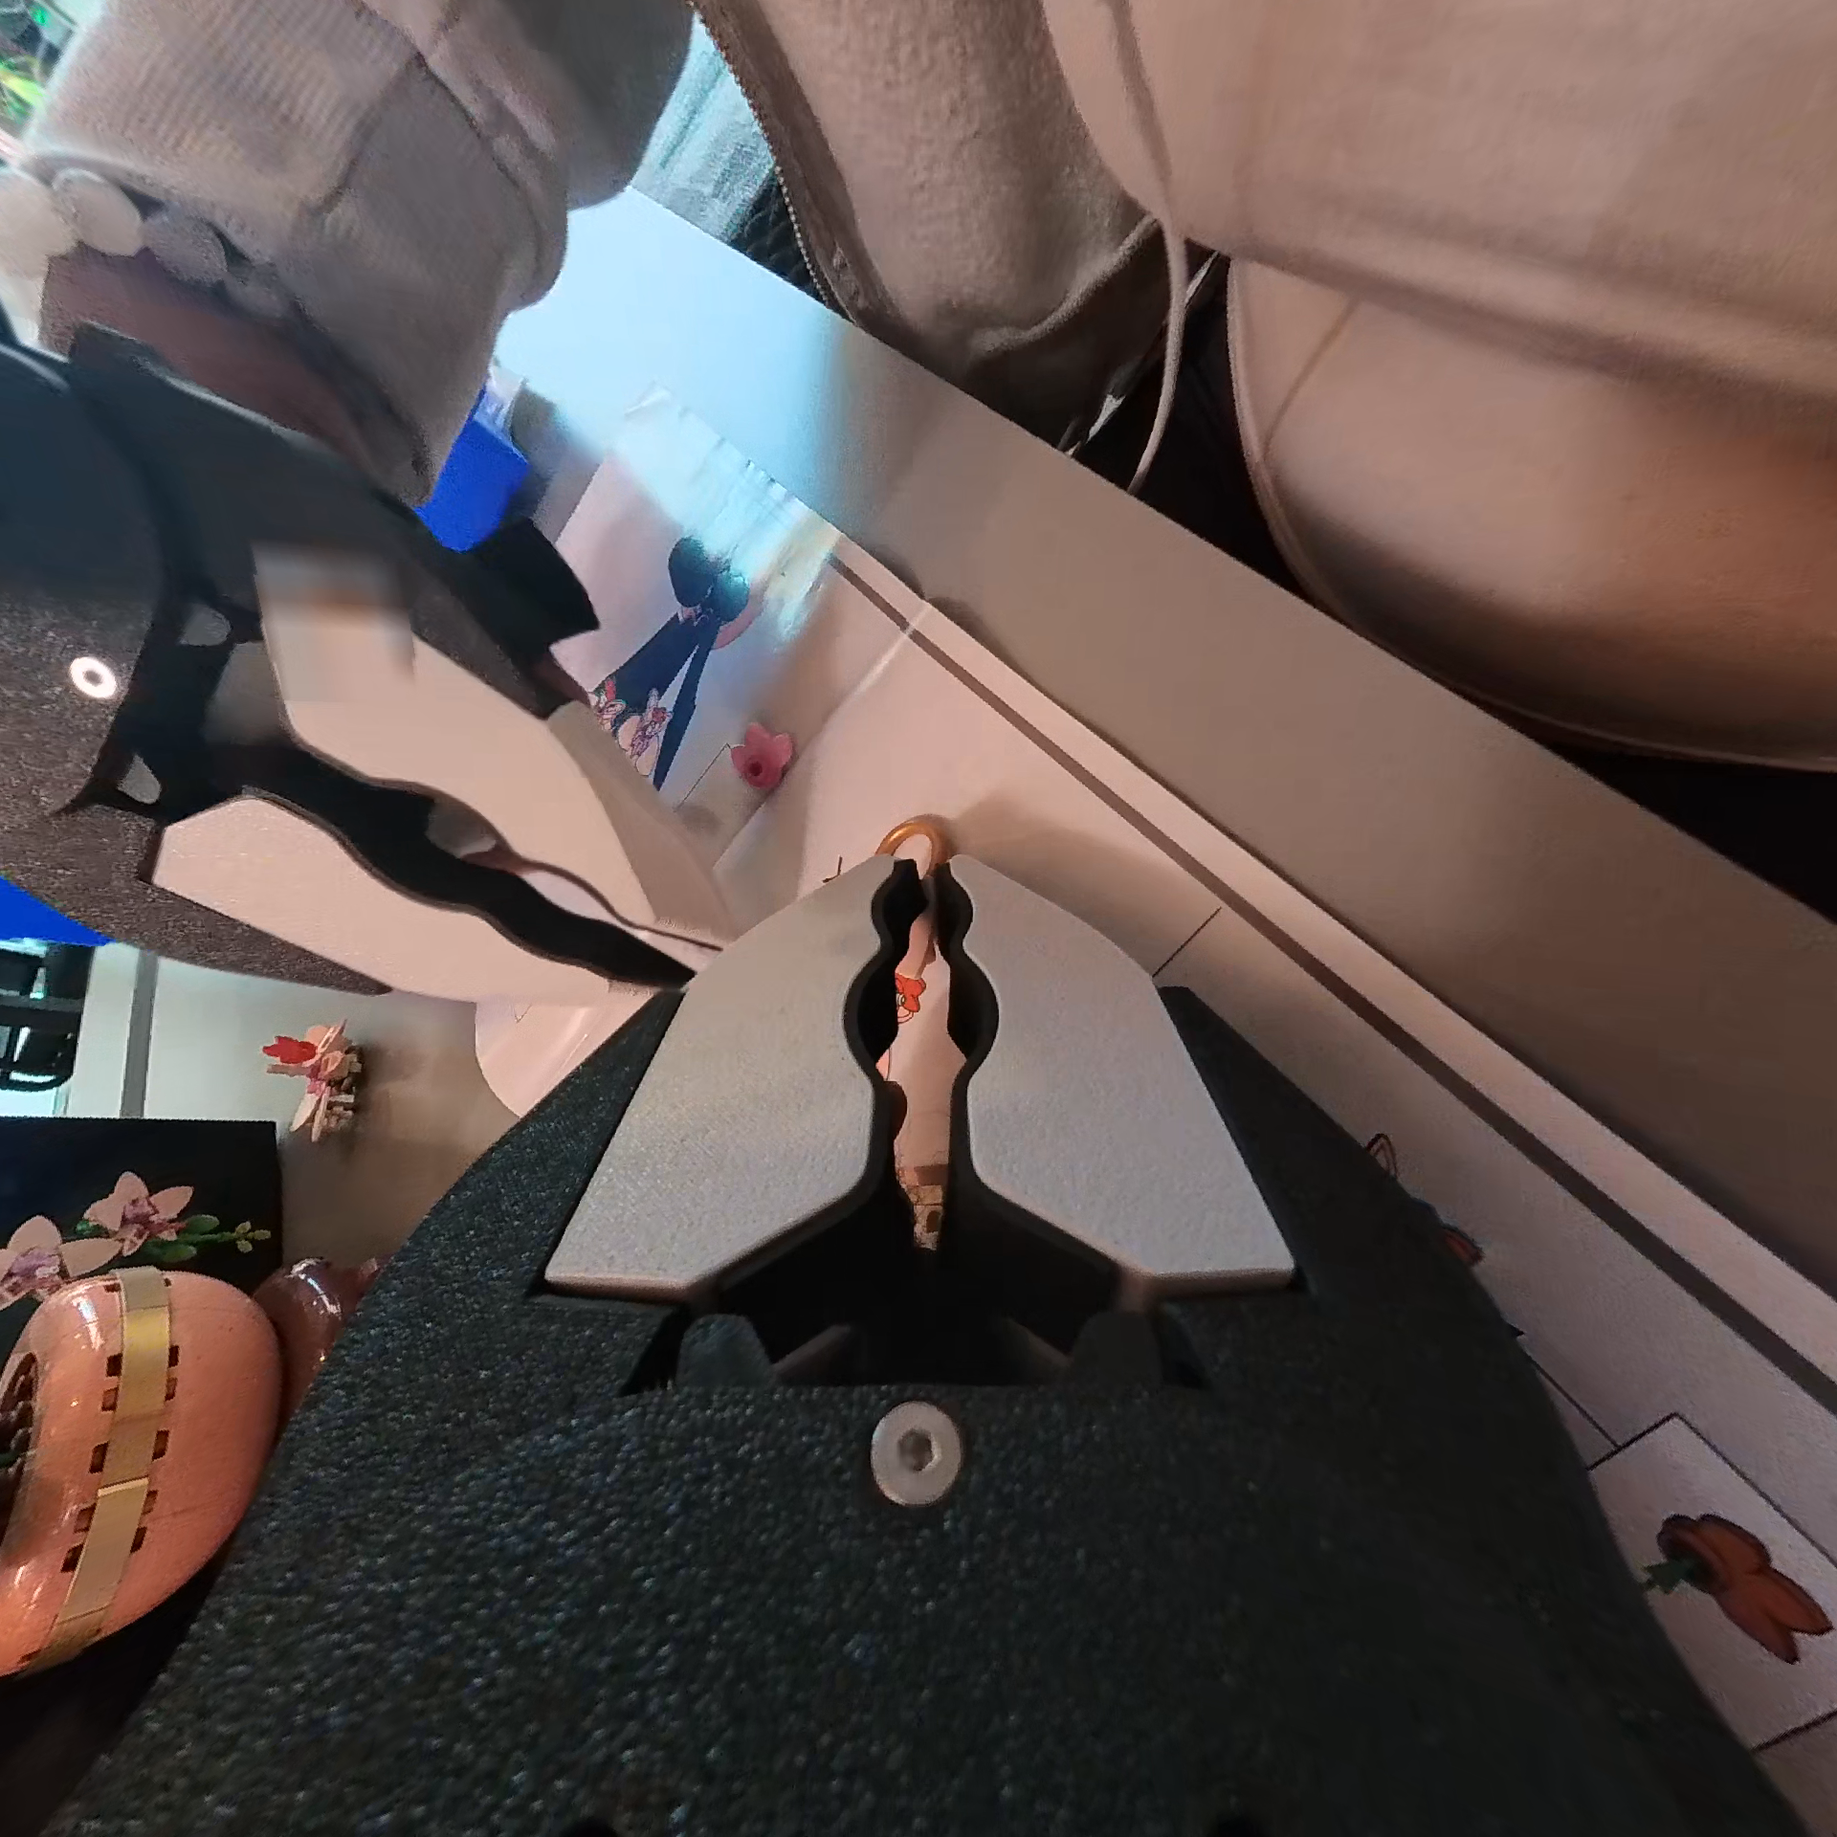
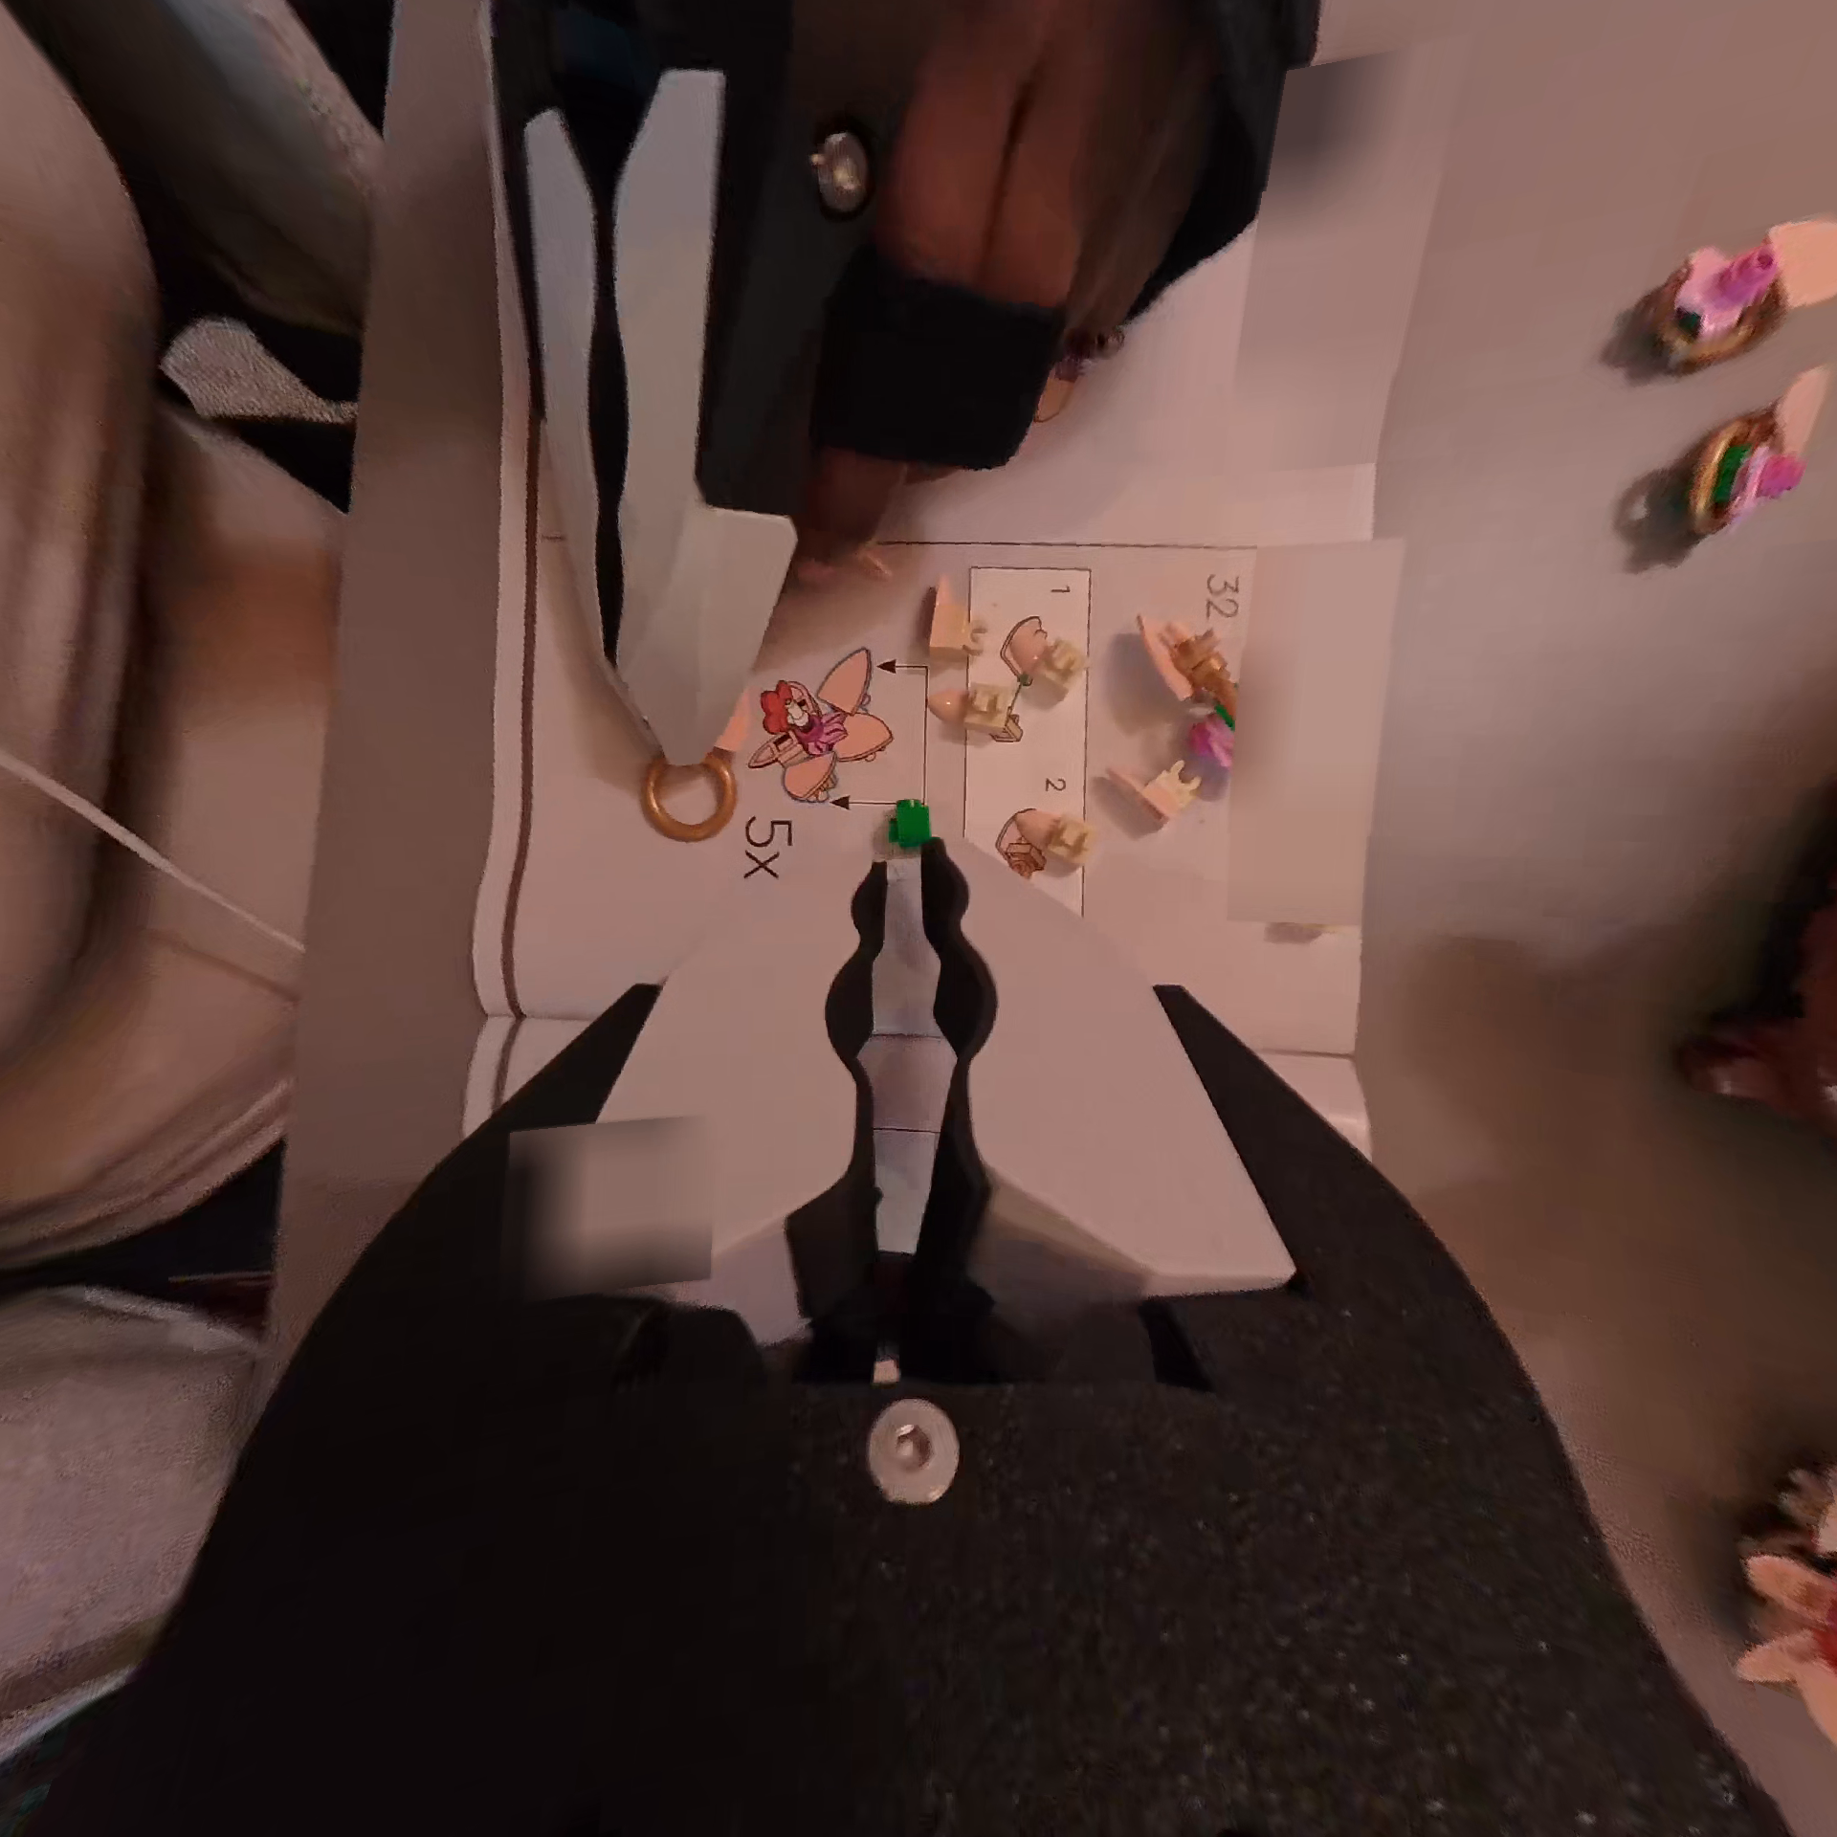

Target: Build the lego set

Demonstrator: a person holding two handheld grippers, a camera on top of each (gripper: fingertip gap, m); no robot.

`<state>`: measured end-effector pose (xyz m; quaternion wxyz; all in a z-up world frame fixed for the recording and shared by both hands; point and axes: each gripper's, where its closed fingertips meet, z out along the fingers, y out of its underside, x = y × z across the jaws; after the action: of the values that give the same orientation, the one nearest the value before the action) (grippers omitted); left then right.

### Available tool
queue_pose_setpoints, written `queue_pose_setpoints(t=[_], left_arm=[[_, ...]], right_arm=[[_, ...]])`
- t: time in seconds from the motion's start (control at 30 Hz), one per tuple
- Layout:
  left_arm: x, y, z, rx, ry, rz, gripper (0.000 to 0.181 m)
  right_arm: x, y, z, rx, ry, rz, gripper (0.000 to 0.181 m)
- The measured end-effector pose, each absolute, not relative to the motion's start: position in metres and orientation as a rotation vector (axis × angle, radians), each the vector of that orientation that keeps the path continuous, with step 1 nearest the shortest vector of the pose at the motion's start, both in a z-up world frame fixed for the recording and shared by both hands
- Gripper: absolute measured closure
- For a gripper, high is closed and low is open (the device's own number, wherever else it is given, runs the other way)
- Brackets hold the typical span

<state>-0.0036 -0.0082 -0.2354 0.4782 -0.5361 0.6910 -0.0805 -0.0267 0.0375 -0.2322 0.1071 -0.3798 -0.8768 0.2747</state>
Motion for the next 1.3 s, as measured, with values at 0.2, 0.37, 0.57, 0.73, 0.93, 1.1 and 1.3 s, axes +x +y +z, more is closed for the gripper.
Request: queue_pose_setpoints(t=[0.2,0.37,0.57,0.73,0.93,1.1,1.3], left_arm=[[-0.004,-0.008,-0.235,-1.309,1.687,-0.196,0.177],[-0.004,-0.008,-0.235,-1.311,1.688,-0.199,0.177],[-0.003,-0.008,-0.235,-1.306,1.688,-0.194,0.177],[-0.003,-0.008,-0.235,-1.305,1.687,-0.193,0.177],[-0.003,-0.008,-0.235,-1.303,1.687,-0.190,0.177],[-0.003,-0.008,-0.235,-1.303,1.687,-0.191,0.177],[-0.003,-0.008,-0.235,-1.302,1.687,-0.190,0.177]], right_arm=[[-0.032,0.032,-0.241,-1.021,-2.558,0.924,0.164],[-0.025,0.027,-0.236,-1.178,-2.596,1.043,0.174],[0.005,0.019,-0.240,-1.875,-2.795,1.132,0.174],[-0.004,0.025,-0.240,-1.916,-2.801,1.021,0.173],[-0.012,0.036,-0.240,-1.832,-2.804,0.880,0.167],[-0.019,0.044,-0.240,-1.692,-2.797,0.794,0.165],[-0.019,0.046,-0.229,-1.373,-2.811,0.837,0.163]])
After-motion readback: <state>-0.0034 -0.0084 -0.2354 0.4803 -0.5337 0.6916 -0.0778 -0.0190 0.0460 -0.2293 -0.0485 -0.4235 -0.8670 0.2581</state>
